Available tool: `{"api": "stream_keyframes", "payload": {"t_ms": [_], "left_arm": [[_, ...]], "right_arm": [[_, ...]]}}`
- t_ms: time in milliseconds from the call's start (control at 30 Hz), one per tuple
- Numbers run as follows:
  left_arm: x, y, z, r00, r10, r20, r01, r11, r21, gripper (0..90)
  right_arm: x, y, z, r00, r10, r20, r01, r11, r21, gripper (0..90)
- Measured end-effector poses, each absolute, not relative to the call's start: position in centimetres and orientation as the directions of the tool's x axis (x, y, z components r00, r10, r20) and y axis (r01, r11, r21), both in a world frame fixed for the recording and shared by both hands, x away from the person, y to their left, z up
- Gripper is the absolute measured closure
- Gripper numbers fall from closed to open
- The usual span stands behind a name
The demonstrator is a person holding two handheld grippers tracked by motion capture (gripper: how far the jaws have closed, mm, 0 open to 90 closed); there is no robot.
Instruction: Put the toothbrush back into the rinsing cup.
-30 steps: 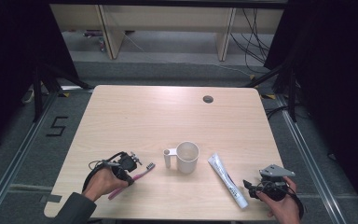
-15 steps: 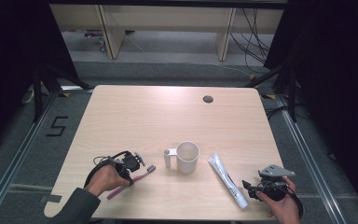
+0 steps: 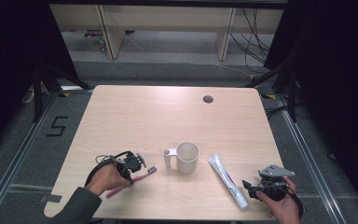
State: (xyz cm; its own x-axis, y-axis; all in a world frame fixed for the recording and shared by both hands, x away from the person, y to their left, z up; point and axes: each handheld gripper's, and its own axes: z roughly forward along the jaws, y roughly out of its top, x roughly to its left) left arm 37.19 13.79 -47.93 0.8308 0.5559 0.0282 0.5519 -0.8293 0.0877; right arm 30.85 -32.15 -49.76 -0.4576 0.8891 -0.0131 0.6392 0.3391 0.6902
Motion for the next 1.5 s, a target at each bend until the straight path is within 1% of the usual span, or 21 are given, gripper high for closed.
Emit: {"api": "stream_keyframes", "payload": {"t_ms": [167, 200, 300, 400, 500, 633, 733, 800, 833, 933, 967, 1000, 1033, 1100, 1133, 1200, 1233, 1367, 1400, 1433, 1500], "left_arm": [[37.1, 14.0, -48.0, 0.831, 0.555, 0.027, 0.55, -0.829, 0.103, 83.2], [37.1, 14.1, -47.9, 0.83, 0.557, 0.019, 0.552, -0.827, 0.108, 83.2], [37.1, 14.2, -47.9, 0.831, 0.556, 0.021, 0.55, -0.827, 0.114, 83.2], [37.0, 14.4, -47.6, 0.825, 0.564, 0.023, 0.556, -0.819, 0.141, 83.3], [37.1, 14.7, -47.1, 0.82, 0.572, 0.021, 0.56, -0.809, 0.181, 83.3], [37.1, 15.4, -46.0, 0.804, 0.595, 0.027, 0.565, -0.777, 0.278, 83.3], [37.1, 15.7, -45.7, 0.794, 0.607, 0.025, 0.57, -0.758, 0.317, 83.3], [37.1, 16.1, -45.0, 0.78, 0.625, 0.02, 0.57, -0.723, 0.391, 83.3], [37.1, 16.1, -45.0, 0.78, 0.625, 0.02, 0.57, -0.723, 0.391, 83.3], [37.1, 16.4, -44.4, 0.763, 0.646, 0.013, 0.568, -0.68, 0.464, 83.3], [36.9, 16.6, -44.1, 0.735, 0.678, -0.003, 0.578, -0.625, 0.525, 83.3], [37.0, 16.8, -43.9, 0.74, 0.672, 0.004, 0.557, -0.617, 0.556, 83.3], [37.0, 17.0, -43.8, 0.732, 0.681, -0.007, 0.554, -0.589, 0.588, 83.3], [37.0, 17.2, -43.5, 0.731, 0.681, -0.033, 0.558, -0.57, 0.604, 83.3], [36.8, 17.5, -43.3, 0.705, 0.708, -0.048, 0.539, -0.491, 0.684, 83.3], [36.7, 17.7, -43.2, 0.698, 0.713, -0.06, 0.53, -0.459, 0.713, 83.3], [36.5, 17.8, -43.0, 0.682, 0.725, -0.093, 0.514, -0.385, 0.767, 83.3], [36.3, 17.7, -43.1, 0.661, 0.743, -0.105, 0.478, -0.31, 0.822, 83.3], [36.1, 17.4, -43.3, 0.648, 0.751, -0.125, 0.459, -0.254, 0.851, 83.3], [36.1, 17.4, -43.3, 0.648, 0.751, -0.125, 0.459, -0.254, 0.851, 83.3], [36.0, 17.2, -43.4, 0.639, 0.758, -0.131, 0.445, -0.226, 0.867, 83.3]], "right_arm": [[30.8, -32.1, -49.8, -0.445, 0.896, -0.002, 0.648, 0.323, 0.689, 23.8], [31.1, -32.4, -49.8, -0.472, 0.88, -0.045, 0.61, 0.364, 0.704, 23.8], [31.1, -32.4, -49.8, -0.474, 0.879, -0.046, 0.611, 0.367, 0.701, 23.8], [30.9, -32.2, -49.7, -0.458, 0.889, -0.016, 0.637, 0.341, 0.691, 23.8], [31.2, -32.5, -49.9, -0.485, 0.872, -0.065, 0.591, 0.381, 0.711, 23.8], [31.2, -32.6, -49.9, -0.485, 0.872, -0.071, 0.589, 0.385, 0.711, 23.8], [31.2, -32.5, -49.9, -0.482, 0.874, -0.066, 0.591, 0.379, 0.712, 23.8], [31.2, -32.6, -49.8, -0.485, 0.872, -0.074, 0.587, 0.387, 0.711, 23.8], [31.2, -32.6, -49.8, -0.485, 0.872, -0.074, 0.587, 0.387, 0.711, 23.8], [31.2, -32.6, -49.8, -0.482, 0.874, -0.071, 0.591, 0.384, 0.709, 23.8], [31.2, -32.5, -49.8, -0.486, 0.873, -0.042, 0.602, 0.369, 0.708, 23.8], [31.2, -32.6, -49.7, -0.478, 0.876, -0.058, 0.6, 0.375, 0.707, 23.8], [31.1, -32.4, -49.8, -0.465, 0.885, -0.029, 0.614, 0.346, 0.709, 23.8], [31.2, -32.6, -49.8, -0.478, 0.877, -0.043, 0.604, 0.364, 0.71, 23.8], [31.2, -32.5, -49.8, -0.473, 0.88, -0.036, 0.61, 0.356, 0.708, 23.8], [31.2, -32.6, -49.8, -0.479, 0.877, -0.041, 0.605, 0.364, 0.709, 23.8], [31.2, -32.5, -49.8, -0.477, 0.878, -0.039, 0.605, 0.36, 0.71, 23.8], [31.2, -32.5, -49.8, -0.481, 0.876, -0.038, 0.6, 0.36, 0.714, 23.8], [31.1, -32.4, -49.8, -0.471, 0.882, -0.025, 0.611, 0.347, 0.712, 23.8], [31.2, -32.6, -49.7, -0.478, 0.876, -0.061, 0.597, 0.375, 0.709, 23.8], [31.2, -32.5, -49.8, -0.478, 0.877, -0.038, 0.601, 0.359, 0.714, 23.8]]}}
